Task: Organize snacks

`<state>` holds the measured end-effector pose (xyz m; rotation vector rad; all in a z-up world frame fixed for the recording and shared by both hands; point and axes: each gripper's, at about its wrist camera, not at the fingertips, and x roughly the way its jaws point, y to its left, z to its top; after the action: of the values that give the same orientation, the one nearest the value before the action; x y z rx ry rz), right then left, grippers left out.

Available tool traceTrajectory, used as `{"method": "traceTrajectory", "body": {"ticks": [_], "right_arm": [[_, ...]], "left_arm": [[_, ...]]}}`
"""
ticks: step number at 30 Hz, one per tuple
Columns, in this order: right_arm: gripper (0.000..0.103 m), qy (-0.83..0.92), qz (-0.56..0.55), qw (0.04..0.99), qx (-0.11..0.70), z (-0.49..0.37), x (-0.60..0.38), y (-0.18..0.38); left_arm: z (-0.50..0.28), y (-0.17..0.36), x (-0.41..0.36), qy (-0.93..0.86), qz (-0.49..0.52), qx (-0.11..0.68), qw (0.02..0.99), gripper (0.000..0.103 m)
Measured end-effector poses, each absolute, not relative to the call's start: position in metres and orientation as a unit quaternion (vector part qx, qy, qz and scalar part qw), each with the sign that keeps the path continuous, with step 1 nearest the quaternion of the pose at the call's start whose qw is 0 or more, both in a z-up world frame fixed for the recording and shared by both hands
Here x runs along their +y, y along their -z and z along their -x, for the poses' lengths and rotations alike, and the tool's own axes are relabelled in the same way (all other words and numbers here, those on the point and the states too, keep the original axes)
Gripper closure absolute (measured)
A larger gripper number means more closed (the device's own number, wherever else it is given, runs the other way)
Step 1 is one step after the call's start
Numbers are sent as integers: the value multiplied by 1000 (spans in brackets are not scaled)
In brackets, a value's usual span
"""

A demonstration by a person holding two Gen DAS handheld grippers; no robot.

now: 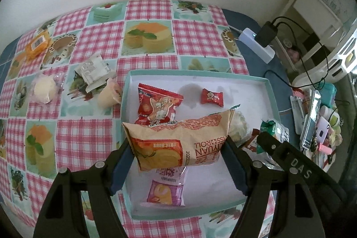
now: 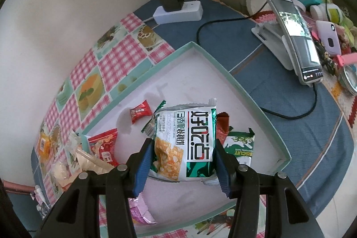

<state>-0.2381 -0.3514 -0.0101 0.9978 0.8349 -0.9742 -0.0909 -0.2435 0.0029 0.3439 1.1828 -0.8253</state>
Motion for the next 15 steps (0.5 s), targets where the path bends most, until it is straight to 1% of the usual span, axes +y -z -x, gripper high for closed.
{"method": "traceTrajectory", "body": {"ticks": [15], "right_arm": [[48,439,-451,681,375,237,-352,12]], "left_arm": [[85,11,-242,373,-154,563,721,25]]}}
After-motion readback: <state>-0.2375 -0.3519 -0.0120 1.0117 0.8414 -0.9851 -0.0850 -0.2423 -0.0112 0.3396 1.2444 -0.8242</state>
